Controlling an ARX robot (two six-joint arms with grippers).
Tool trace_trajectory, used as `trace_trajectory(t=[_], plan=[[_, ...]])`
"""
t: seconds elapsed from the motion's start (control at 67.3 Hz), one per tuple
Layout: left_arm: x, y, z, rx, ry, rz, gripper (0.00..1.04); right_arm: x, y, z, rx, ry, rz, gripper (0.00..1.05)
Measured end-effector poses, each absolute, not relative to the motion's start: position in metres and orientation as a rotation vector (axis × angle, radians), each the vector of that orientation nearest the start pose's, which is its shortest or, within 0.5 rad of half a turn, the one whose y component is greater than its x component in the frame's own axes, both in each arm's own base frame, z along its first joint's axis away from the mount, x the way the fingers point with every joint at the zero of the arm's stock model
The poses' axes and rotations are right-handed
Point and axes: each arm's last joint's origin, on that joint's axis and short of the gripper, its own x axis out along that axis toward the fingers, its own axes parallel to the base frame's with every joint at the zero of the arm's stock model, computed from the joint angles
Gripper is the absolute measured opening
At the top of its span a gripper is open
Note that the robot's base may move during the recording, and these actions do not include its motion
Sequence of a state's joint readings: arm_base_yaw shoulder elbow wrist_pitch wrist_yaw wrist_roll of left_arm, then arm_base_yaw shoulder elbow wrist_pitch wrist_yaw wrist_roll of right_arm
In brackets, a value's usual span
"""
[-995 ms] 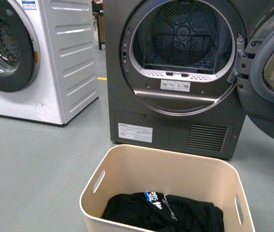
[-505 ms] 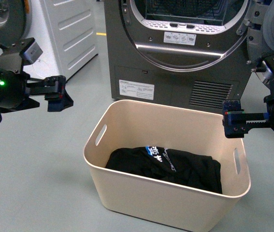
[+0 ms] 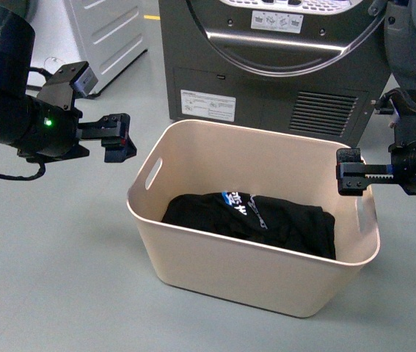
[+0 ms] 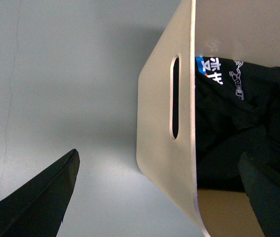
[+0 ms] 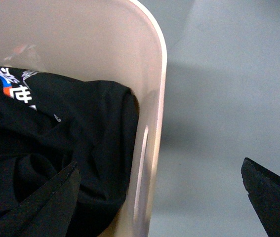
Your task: Move hamper under clothes hanger
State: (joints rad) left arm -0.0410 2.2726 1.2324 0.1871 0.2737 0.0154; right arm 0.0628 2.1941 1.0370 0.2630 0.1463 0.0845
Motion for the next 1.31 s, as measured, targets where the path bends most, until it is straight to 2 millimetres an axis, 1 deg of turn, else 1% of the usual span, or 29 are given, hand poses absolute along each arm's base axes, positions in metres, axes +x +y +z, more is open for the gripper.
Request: trace_trajectory(t=[0.134,0.297,0.416,0.49,0.743,0.995,1.099,1.307], plan=[[0.434,-0.026,0.042,-0.089,0.866,-0.309,0.98,0.39,0.014,0.032,-0.013,0.914,-0.138,0.97],[0.441,-0.028,0.032,-0.081,0.884,-0.307,0.98,0.39,0.012,0.021,-0.014,0.951,-0.143,0.97],[0.444,-0.033,0.021,-0.056,0.91,-0.31,0.98,0.391,0.017,0.013,-0.023,0.983,-0.137,0.97],[0.447,-0.038,0.018,-0.045,0.918,-0.32,0.98,0.394,0.02,0.009,-0.026,0.995,-0.136,0.97],[0.461,-0.05,0.021,-0.004,0.921,-0.31,0.98,0.404,0.034,0.007,-0.052,1.002,-0.125,0.97],[0.47,-0.061,0.017,0.016,0.949,-0.274,0.98,0.411,0.046,0.008,-0.072,0.996,-0.112,0.97],[0.474,-0.069,0.019,0.012,0.944,-0.276,0.98,0.412,0.048,0.006,-0.081,1.0,-0.113,0.97],[0.482,-0.092,0.028,0.029,0.938,-0.272,0.98,0.412,0.049,0.004,-0.087,1.003,-0.117,0.97]])
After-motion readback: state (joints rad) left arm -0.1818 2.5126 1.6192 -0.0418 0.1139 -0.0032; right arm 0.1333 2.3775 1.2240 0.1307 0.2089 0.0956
